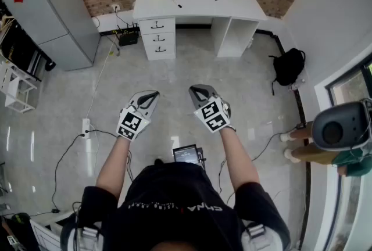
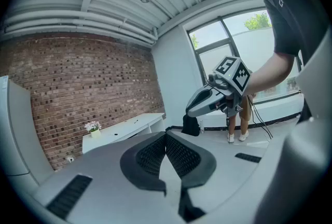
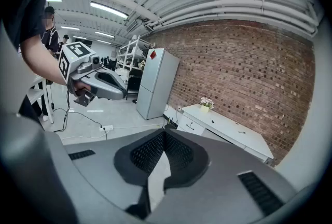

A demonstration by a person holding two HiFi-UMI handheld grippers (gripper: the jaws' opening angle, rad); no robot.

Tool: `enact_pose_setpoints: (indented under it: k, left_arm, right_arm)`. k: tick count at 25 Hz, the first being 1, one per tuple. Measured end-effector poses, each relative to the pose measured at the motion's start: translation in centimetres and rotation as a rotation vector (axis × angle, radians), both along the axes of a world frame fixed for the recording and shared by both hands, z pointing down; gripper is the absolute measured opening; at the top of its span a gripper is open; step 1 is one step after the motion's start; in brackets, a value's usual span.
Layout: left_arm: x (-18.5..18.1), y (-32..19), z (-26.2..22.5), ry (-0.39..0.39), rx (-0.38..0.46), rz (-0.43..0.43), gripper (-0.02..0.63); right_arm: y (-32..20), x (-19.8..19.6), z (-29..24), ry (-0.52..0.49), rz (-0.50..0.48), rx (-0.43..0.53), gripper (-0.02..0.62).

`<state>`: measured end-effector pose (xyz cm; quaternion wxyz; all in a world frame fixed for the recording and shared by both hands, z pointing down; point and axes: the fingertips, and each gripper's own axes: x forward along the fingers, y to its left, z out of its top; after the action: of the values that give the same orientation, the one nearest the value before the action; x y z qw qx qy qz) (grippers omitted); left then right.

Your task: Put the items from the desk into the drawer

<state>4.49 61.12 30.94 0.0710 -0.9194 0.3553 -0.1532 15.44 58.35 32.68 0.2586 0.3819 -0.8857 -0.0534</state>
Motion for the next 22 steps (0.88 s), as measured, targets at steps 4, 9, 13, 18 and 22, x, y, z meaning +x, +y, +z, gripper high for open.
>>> enact_pose_setpoints:
  k: [4,9,13,18,22]
  left_arm:
    - [0.0,0.2,0.3,-0.008,0.005,0.002,0.012]
    - [-0.2,0.0,0.2,-0.004,0.004,-0.009,0.011]
    - [-0.4,-0.1,0.5,-0.006,-0.001,-0.020,0.011]
    - [-1.1,0.0,0.9,-0.007,-0.011,-0.029,0.011]
    - [-1.3,0.1,1.1,-0.006,-0.013,-0.030,0.011]
  right_arm:
    - [0.1,-0.1,-0.1,0.006,-0.003,0.008,0.014]
    - [0.0,-0.3,0.0,0.006,-0.013,-0.001,0.014]
    - [0.1,-0.7,-0.1,-0.008,-0.029,0.016,0.014]
    - [1.7,-2.5,0.2,0.013,-0.143,0.039,0.014]
    - [1.9,-2.8,0.6,-0.002,-0.135,0.010,0.014]
